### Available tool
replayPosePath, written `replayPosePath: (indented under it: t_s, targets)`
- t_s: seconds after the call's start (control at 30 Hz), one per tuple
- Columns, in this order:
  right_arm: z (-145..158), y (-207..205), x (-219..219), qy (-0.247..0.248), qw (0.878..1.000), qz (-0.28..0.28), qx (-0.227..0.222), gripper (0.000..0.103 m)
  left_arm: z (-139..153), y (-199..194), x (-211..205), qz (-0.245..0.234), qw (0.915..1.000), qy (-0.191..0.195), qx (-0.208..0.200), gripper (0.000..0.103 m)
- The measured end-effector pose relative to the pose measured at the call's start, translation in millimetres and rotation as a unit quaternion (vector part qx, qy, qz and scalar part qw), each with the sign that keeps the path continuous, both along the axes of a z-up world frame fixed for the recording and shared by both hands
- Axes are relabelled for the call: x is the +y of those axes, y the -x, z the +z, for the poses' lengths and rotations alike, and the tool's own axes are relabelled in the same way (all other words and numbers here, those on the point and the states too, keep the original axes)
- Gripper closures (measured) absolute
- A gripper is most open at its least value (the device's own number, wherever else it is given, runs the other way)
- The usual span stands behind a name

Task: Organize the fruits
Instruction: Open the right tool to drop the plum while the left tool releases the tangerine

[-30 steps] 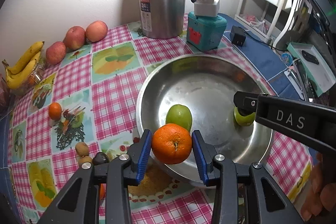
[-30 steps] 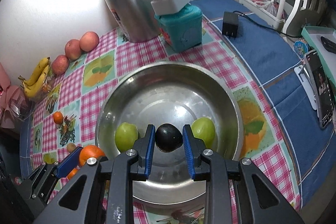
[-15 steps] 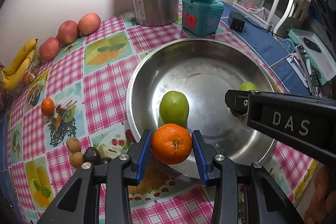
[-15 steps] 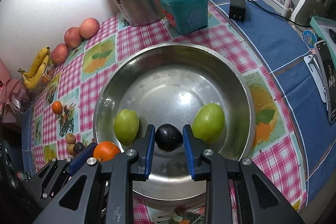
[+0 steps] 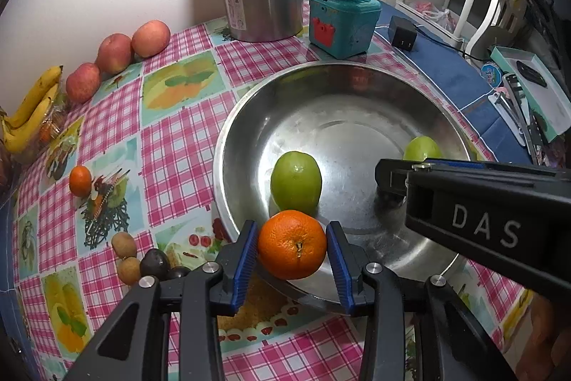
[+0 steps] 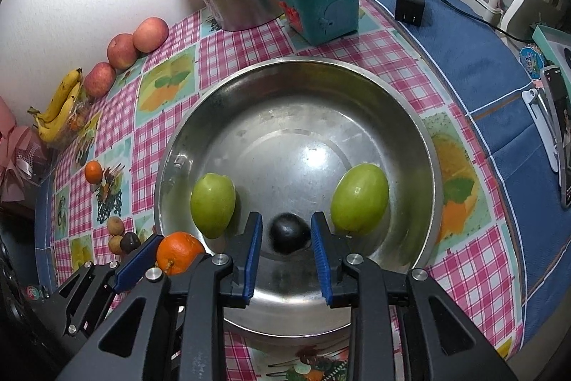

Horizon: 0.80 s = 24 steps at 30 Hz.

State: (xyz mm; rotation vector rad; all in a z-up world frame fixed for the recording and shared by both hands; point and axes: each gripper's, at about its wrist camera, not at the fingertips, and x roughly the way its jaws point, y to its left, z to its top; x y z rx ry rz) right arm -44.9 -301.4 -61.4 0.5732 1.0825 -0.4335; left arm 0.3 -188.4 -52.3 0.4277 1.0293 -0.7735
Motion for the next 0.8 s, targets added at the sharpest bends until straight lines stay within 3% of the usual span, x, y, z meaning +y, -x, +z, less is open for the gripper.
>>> replayPosePath:
  t_s: [0.1, 0.2, 0.27, 0.47, 0.67, 0.8]
  targets:
    - [2, 1, 0, 0.001, 1.000, -0.001, -0.003, 0.063, -1, 0, 0, -0.001, 1.0000, -0.001, 0.003, 0.059]
    - [6, 2, -1, 0.003, 1.000, -0.001, -0.009, 0.062, 2, 1, 1, -0.001, 1.0000, 0.004, -0.001, 0.046]
    - [10, 3, -1, 0.004, 1.000, -0.002, -0.014, 0.057, 5, 2, 2, 0.000, 1.0000, 0.007, -0.005, 0.046]
    - [15, 7, -3, 0.003, 1.000, -0.006, -0.027, 0.057, 13, -3, 9, 0.015, 0.9997, 0.014, -0.013, 0.046]
    - [15, 9, -6, 0.000, 1.000, -0.007, -0.029, 0.057, 19, -27, 34, 0.085, 0.9959, 0.030, 0.005, 0.045]
    - [15, 7, -4, 0.003, 1.000, -0.001, -0.028, 0.057, 21, -50, 61, 0.162, 0.9859, 0.037, 0.024, 0.045]
